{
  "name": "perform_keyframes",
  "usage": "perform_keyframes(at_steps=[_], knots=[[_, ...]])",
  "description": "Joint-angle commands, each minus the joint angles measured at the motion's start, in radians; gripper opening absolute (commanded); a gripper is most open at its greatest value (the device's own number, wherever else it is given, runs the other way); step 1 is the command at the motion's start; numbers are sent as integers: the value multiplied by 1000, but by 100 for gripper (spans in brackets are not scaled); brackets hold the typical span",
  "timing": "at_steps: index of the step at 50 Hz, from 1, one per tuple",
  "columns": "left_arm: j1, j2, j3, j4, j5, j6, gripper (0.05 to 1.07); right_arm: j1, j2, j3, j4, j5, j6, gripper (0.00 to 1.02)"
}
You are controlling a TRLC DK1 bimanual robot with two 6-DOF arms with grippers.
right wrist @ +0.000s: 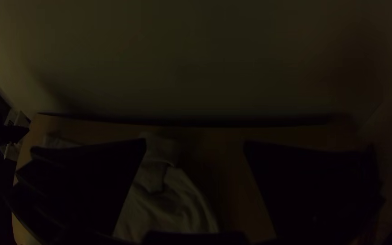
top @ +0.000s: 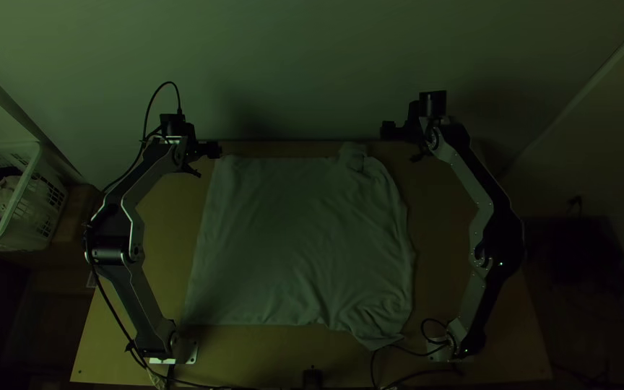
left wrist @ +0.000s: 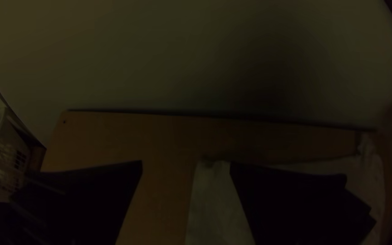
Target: Fold the t-shirt
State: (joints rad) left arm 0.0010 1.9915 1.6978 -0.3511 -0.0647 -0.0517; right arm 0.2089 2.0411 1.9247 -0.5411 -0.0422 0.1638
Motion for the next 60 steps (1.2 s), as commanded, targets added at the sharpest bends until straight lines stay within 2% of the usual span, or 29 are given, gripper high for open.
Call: perform_keyframes(at_steps=[1,9,17,24,55,57,60], knots=[[-7,52,60,-12,-3,10,95,7,70,80,-56,-1,33,98],[-13,138,137,-35,-26,18,95,12,111,119,-79,-1,37,98],[-24,227,249,-129,-37,33,95,18,137,140,-80,-1,39,98],[-30,270,318,-200,-35,42,91,20,159,163,-94,-1,40,98],[-58,366,332,-226,-87,70,90,18,176,184,-131,-1,49,98],[-59,371,332,-219,-89,82,83,18,177,183,-132,-1,51,98],[-62,372,336,-216,-87,102,61,18,182,183,-145,-1,51,98]])
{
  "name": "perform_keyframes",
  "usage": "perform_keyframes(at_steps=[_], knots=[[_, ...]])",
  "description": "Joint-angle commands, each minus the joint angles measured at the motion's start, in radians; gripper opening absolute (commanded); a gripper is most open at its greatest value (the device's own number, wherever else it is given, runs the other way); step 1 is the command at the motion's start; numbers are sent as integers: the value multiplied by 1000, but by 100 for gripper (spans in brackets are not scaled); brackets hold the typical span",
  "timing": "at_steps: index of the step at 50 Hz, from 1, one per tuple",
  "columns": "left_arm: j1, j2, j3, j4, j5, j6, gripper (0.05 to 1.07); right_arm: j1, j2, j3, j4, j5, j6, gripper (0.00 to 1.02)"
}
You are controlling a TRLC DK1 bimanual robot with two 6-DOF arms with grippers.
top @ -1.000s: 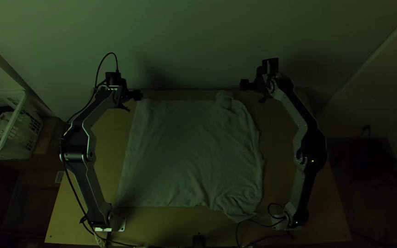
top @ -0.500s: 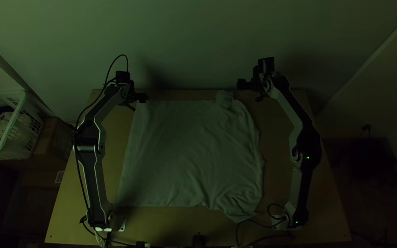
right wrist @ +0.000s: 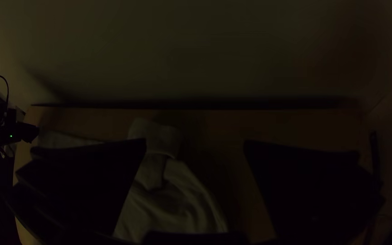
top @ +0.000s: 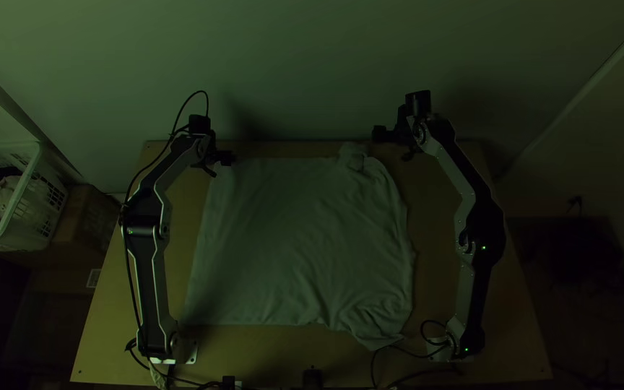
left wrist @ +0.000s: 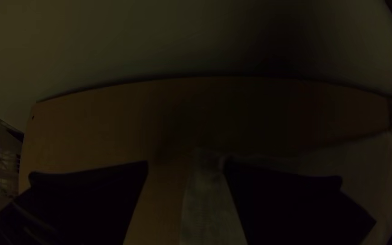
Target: Fold the t-shirt
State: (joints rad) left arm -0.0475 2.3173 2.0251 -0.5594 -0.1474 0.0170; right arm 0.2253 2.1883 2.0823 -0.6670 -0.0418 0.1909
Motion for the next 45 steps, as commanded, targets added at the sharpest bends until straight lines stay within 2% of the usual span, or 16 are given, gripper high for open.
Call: perform_keyframes(at_steps=[1,5,10,14,18,22,32,37,45], knots=[[-14,48,14,-8,-4,35,51,2,37,27,-22,-1,24,97],[-11,48,21,-14,-6,5,7,2,45,30,-37,-1,24,96],[-2,34,18,-14,-7,-19,8,3,60,42,-69,0,30,90],[1,27,17,-4,-70,-42,8,3,83,59,-98,6,30,89],[3,17,17,-5,-72,-46,8,5,108,67,-111,10,10,89],[3,10,15,-8,-72,-60,8,9,133,82,-131,11,-15,83],[5,2,15,-8,-73,-78,8,20,205,153,-194,28,-36,82],[3,2,14,-10,-73,-80,8,28,225,168,-194,28,-47,67],[3,2,12,-10,-75,-81,8,39,252,194,-194,29,-56,67]])
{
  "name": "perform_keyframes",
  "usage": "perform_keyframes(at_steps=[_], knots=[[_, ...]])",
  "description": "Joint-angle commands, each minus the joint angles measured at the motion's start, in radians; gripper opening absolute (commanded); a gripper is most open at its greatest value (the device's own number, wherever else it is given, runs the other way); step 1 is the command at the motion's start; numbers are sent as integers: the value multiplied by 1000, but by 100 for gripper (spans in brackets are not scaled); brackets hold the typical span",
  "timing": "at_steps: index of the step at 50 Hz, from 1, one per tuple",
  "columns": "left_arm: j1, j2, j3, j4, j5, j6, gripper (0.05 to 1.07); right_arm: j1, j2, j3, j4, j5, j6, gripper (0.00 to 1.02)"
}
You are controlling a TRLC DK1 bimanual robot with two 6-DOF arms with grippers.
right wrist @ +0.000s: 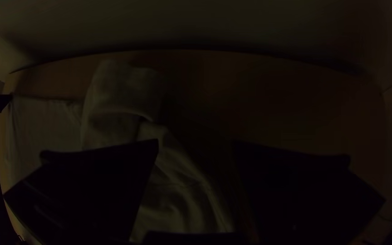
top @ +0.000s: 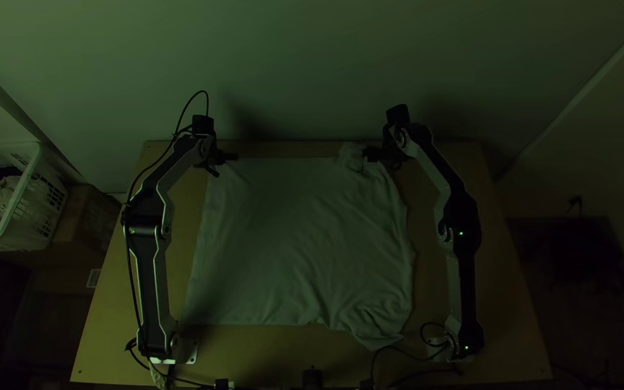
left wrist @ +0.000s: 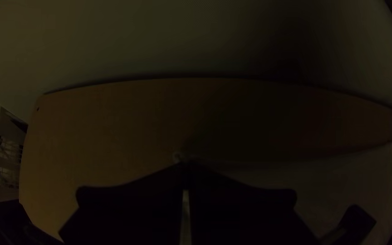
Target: Fold the t-shirt
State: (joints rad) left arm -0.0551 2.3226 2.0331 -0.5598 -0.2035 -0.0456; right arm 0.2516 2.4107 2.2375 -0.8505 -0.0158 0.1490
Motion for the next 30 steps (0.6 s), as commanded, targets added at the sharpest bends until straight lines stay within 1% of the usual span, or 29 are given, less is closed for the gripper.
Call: perform_keyframes(at_steps=[1,9,10,13,14,25,26,27,28,30], knots=[[12,-3,3,-9,-19,-19,8,15,33,42,-9,4,-12,67],[15,-5,1,-9,-20,-17,8,31,56,59,-9,5,-12,67],[15,-5,1,-9,-20,-16,8,32,59,62,-9,5,-12,65],[17,-5,1,-9,-20,-16,8,35,70,71,-9,5,-12,54],[17,-5,1,-9,-20,-16,8,35,73,73,-10,4,-9,53],[20,-8,-1,-9,-20,-13,8,34,90,74,-13,4,-5,53],[20,-8,-2,-9,-20,-13,8,32,91,74,-13,4,-5,50],[20,-8,-2,-9,-20,-11,8,32,91,74,-12,4,-5,45],[20,-8,-4,-9,-20,-11,8,31,93,76,-10,4,-5,39],[21,-9,-2,-8,-20,-10,8,29,93,76,-4,4,-5,22]])
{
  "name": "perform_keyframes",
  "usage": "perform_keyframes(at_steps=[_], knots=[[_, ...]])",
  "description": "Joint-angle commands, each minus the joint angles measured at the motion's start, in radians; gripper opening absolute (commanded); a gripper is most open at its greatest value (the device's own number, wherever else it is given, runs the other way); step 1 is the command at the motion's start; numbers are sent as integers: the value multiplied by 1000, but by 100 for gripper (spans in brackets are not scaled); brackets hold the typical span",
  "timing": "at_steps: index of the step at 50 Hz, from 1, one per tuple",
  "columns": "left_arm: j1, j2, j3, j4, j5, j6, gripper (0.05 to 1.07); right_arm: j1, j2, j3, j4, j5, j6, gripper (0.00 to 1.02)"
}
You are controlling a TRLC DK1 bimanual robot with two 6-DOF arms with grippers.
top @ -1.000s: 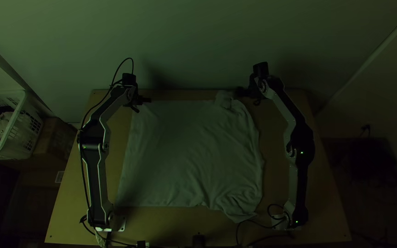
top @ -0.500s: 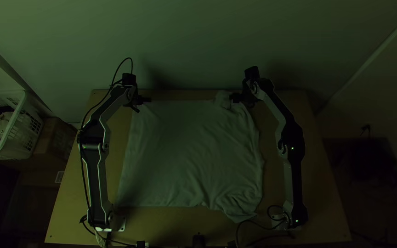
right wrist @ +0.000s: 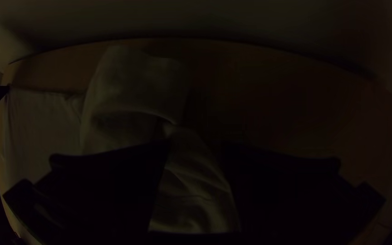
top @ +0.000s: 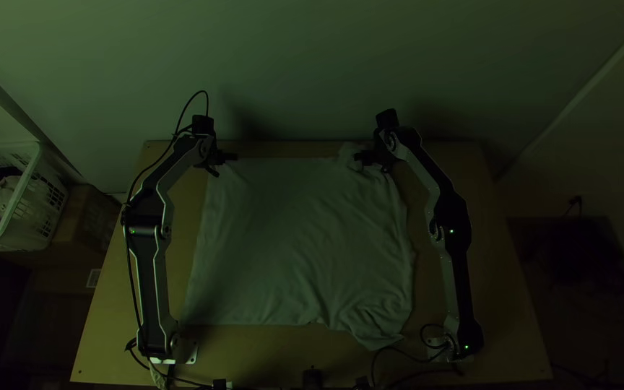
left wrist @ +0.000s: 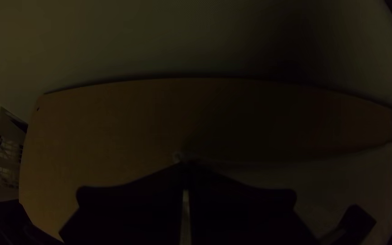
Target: Fold the t-shirt
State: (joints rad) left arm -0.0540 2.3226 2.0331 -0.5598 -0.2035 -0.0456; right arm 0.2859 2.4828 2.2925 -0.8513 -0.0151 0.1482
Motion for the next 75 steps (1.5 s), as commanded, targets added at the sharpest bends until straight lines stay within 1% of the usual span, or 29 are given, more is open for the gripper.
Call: perform_keyframes(at_steps=[1,2,3,16,38,52,57,64,75], knots=[[22,-9,-4,-8,-20,-10,8,-5,21,21,-2,3,-7,14],[22,-11,-4,-8,-20,-10,8,-5,19,21,0,3,-10,6],[23,-11,-4,-8,-20,-10,8,-5,19,21,1,3,-10,2],[34,-22,-4,-14,-20,-11,8,-33,-7,18,1,4,2,2],[56,-52,-11,-14,-16,-14,8,-133,-39,19,18,27,-2,2],[14,-117,-25,-20,-13,-46,8,-126,-88,-1,17,26,1,2],[5,-146,-39,-26,-5,-54,8,-119,-101,-8,-5,26,-6,2],[9,-186,-71,-31,39,-66,8,-113,-122,-24,-22,26,-7,2],[36,-229,-149,-26,41,-62,8,-103,-150,-57,-75,26,-32,2]])
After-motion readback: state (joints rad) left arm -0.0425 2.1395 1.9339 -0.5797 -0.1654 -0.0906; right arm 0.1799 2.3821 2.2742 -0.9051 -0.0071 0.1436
